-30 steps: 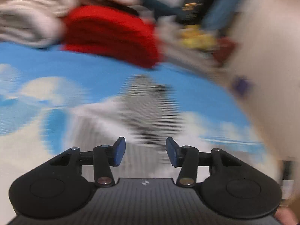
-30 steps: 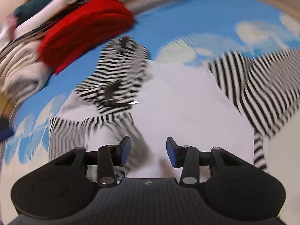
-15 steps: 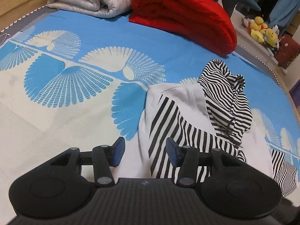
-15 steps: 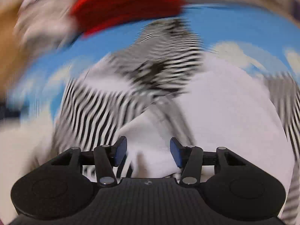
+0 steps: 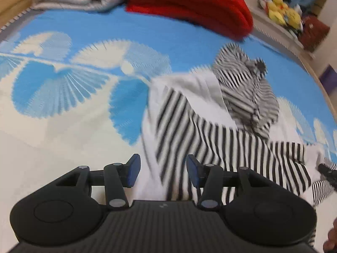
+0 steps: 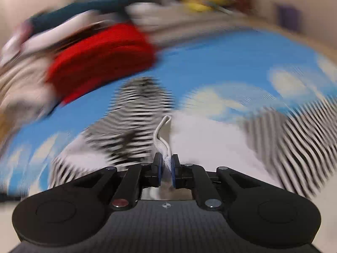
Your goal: Fold small clothes
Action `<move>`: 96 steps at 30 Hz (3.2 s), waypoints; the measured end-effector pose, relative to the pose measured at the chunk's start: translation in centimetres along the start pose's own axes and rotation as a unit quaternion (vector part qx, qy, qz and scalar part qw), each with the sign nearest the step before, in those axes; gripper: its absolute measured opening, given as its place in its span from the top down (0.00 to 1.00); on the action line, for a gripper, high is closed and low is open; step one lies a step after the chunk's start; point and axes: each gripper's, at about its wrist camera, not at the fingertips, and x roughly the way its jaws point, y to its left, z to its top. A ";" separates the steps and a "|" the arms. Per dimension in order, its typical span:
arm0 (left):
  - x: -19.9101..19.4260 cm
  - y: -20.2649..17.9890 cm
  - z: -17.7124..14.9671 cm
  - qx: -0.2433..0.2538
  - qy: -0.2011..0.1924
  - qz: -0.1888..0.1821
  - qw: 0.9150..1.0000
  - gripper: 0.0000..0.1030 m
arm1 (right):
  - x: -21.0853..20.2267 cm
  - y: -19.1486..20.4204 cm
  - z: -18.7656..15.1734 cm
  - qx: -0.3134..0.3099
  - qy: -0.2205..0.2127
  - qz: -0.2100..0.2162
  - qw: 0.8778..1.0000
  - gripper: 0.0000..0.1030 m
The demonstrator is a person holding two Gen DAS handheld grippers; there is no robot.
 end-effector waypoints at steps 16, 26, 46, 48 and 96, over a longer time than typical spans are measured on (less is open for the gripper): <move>3.0 -3.1 -2.7 0.060 0.066 0.032 0.995 0.46 | 3.9 -9.3 -2.4 0.156 0.198 0.010 0.968 0.71; -0.5 -8.5 -2.0 0.129 -0.001 -0.007 0.992 0.37 | -2.5 -21.6 7.6 0.123 0.000 -0.087 0.989 0.52; 0.3 -7.5 -1.8 0.114 0.008 0.000 0.993 0.37 | 1.1 -39.0 5.2 0.327 -0.071 -0.162 0.928 0.97; -0.1 -7.0 -1.5 0.108 0.004 0.001 0.994 0.37 | 0.0 -36.3 6.6 0.282 -0.104 -0.177 0.937 0.97; 2.7 -2.3 -0.9 0.038 0.037 0.057 0.997 0.89 | 3.1 -6.8 -0.8 0.082 0.157 -0.065 0.982 0.60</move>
